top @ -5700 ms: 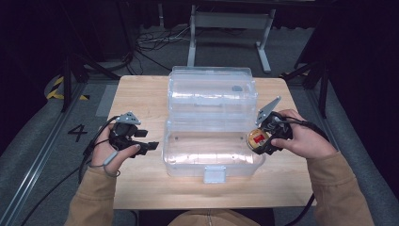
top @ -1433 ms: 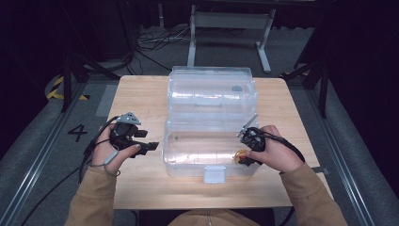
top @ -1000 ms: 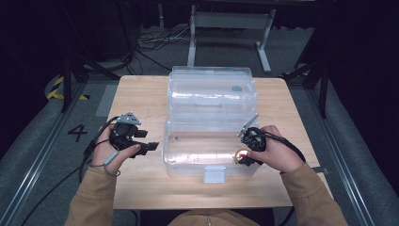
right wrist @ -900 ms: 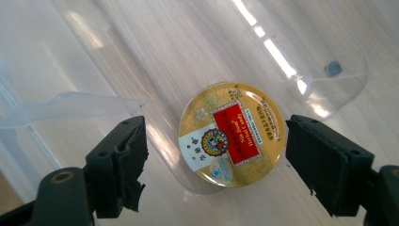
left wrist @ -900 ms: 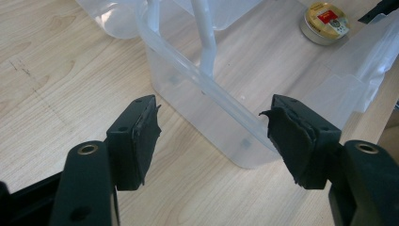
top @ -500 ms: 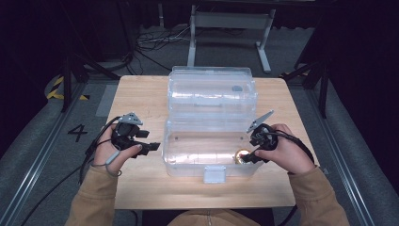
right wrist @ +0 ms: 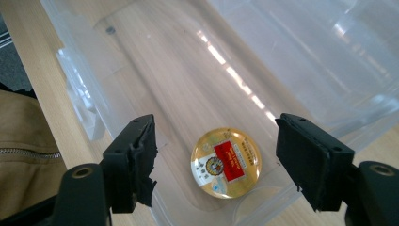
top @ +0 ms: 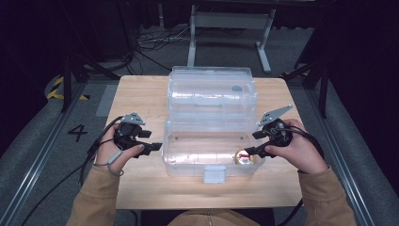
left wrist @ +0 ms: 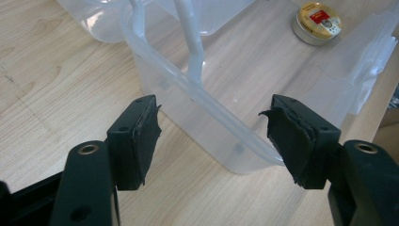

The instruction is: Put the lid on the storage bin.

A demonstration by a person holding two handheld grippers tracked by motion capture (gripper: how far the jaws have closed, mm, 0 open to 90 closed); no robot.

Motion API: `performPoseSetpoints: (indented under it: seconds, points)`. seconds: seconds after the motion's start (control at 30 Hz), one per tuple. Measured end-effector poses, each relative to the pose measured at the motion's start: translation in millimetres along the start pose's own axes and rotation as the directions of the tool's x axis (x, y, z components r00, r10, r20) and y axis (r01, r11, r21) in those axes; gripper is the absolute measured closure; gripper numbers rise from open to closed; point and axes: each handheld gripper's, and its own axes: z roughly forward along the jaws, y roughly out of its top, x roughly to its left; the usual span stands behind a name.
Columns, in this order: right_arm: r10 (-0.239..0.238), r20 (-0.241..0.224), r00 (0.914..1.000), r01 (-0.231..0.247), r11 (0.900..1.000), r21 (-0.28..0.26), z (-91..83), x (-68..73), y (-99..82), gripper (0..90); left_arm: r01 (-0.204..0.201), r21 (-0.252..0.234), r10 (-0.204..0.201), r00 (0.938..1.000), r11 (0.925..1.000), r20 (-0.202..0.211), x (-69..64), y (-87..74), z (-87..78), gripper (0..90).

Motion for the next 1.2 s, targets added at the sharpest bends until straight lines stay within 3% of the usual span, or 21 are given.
performPoseSetpoints:
  seconds: [0.17, 0.33, 0.63, 0.8, 1.2]
  points:
    - [-0.046, 0.004, 0.9989, 0.046, 0.9982, -0.039, -9.8, -3.5, 7.9, 32.0, -0.008, -0.011, 0.008, 1.0, 0.9999, 0.005, -3.2, 0.2, -2.3, 35.0]
    - [-0.064, 0.003, 0.9979, 0.064, 0.9956, -0.069, -17.3, -11.2, 17.4, 37.5, -0.01, -0.019, 0.01, 0.9999, 0.9998, 0.007, -6.3, -0.7, -4.3, 35.1]
    - [-0.065, 0.018, 0.9977, 0.067, 0.988, -0.139, -24.7, -29.6, 37.2, 47.9, -0.025, -0.018, 0.025, 0.9997, 0.9995, -0.001, -11.3, -6.6, -8.4, 35.3]
    - [-0.078, 0.043, 0.996, 0.085, 0.9822, -0.167, -24.4, -40.6, 47.8, 49.0, -0.02, -0.022, 0.019, 0.9998, 0.9996, -0.008, -15.1, -9.8, -9.8, 35.3]
    - [-0.057, 0.062, 0.9964, 0.07, 0.9701, -0.232, -17.5, -60.9, 67.6, 49.6, -0.024, -0.025, 0.024, 0.9997, 0.9994, -0.001, -19.8, -12.9, -9.7, 35.3]
